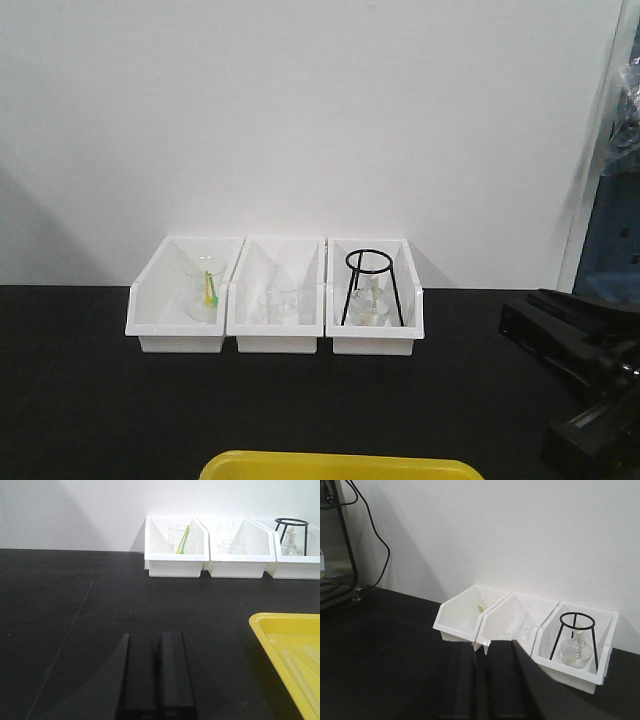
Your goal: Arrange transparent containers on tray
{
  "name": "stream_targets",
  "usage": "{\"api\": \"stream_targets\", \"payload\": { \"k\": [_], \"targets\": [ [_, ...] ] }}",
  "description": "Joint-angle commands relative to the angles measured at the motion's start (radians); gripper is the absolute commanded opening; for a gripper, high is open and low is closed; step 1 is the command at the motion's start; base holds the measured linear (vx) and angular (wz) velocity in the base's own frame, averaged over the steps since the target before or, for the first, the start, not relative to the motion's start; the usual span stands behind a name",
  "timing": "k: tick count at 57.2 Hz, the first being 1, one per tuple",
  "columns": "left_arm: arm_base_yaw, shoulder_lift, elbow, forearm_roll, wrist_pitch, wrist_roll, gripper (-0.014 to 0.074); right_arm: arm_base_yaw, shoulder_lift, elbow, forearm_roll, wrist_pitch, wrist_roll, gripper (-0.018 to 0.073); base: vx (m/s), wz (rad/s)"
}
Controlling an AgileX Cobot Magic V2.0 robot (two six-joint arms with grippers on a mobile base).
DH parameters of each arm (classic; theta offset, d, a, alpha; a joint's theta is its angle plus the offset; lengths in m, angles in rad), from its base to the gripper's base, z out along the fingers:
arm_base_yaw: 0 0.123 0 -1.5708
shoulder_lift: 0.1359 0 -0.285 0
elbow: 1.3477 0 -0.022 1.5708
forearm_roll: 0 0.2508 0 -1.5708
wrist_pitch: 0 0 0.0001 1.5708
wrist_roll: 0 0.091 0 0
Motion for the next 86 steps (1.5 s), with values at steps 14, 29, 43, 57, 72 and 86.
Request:
{"api": "stream_targets", "payload": {
  "k": [14,29,43,57,72,86],
  "targets": [
    [0.004,-0.014,0.034,-0.010,-0.067,-0.007,-0.0008,-0.003,-0.008,-0.032,-0.004,-0.079,-0.009,0.0177,0.00,0.00],
    [0.004,-0.014,0.034,-0.010,-0.067,-0.007,-0.0008,-0.003,-0.008,-0.032,-0.004,-0.079,-0.009,0.0177,0.00,0.00],
    [0.004,-0.014,0.034,-0.010,-0.067,-0.007,-0.0008,-0.034,-0.083,-0.032,-0.194,0.039,-0.037,0.0109,0.00,0.00],
    [0.004,-0.014,0.034,-0.010,-0.067,-0.007,-0.0008,-0.338,-0.292,-0.005,-0.337,0.420,0.154,-0.0014,0.00,0.00],
    [0.004,-0.014,0.034,-0.010,-0.067,-0.007,-0.0008,-0.572,-0.618,0.426,-0.343,0.148,0.168,-0.0013,0.00,0.00],
    [0.004,-0.014,0.034,-0.010,-0.067,-0.007,-0.0008,-0.575,-0.830,0.747,-0.343,-0.026,0.170,-0.0012,0.00,0.00]
  ]
}}
